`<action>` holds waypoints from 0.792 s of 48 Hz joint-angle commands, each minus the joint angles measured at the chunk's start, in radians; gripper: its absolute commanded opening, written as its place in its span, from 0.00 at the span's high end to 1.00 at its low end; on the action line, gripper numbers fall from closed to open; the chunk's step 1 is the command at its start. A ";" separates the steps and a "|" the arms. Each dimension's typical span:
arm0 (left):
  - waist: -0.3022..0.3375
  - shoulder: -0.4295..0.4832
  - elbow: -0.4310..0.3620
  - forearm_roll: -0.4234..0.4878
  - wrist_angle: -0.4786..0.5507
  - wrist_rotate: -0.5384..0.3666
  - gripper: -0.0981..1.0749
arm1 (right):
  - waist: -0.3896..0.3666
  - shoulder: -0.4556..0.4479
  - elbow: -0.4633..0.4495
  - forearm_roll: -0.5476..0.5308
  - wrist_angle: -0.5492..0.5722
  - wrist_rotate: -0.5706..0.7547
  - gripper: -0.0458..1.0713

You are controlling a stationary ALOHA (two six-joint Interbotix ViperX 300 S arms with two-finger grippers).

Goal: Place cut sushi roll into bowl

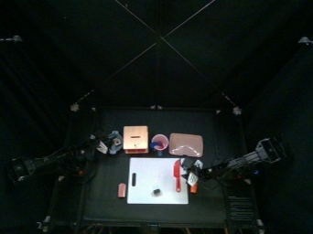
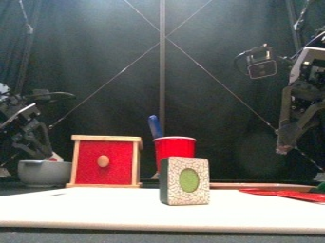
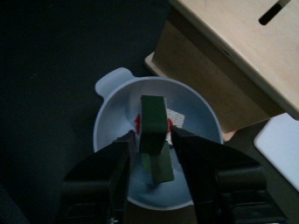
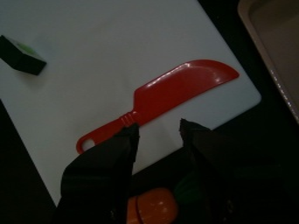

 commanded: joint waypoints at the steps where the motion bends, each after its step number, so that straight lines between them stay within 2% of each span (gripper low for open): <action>1: 0.008 0.003 -0.023 -0.012 -0.015 0.000 0.20 | 0.000 -0.011 -0.017 -0.002 -0.002 -0.002 0.24; 7: 0.009 0.002 -0.031 -0.025 -0.015 0.000 0.20 | 0.000 -0.011 -0.017 -0.003 -0.003 -0.002 0.24; 13: -0.028 -0.006 -0.057 -0.028 -0.014 0.000 0.20 | 0.000 -0.011 -0.017 0.000 -0.002 -0.002 0.24; 23: -0.334 0.009 -0.155 -0.031 -0.048 0.000 0.20 | -0.002 -0.011 -0.020 -0.006 -0.003 -0.002 0.24; 27: -0.489 0.035 -0.218 -0.040 -0.077 0.000 0.20 | -0.002 -0.011 -0.020 -0.005 -0.002 -0.002 0.24; 32: -0.660 0.120 -0.298 -0.038 -0.120 0.000 0.21 | -0.002 -0.011 -0.021 -0.005 -0.003 -0.002 0.24; 35: -0.733 0.199 -0.356 -0.034 -0.146 0.005 0.22 | -0.002 -0.011 -0.021 -0.005 -0.002 -0.002 0.24; 38: -0.769 0.278 -0.411 -0.028 -0.150 0.006 0.22 | -0.002 -0.011 -0.023 -0.006 -0.003 -0.002 0.24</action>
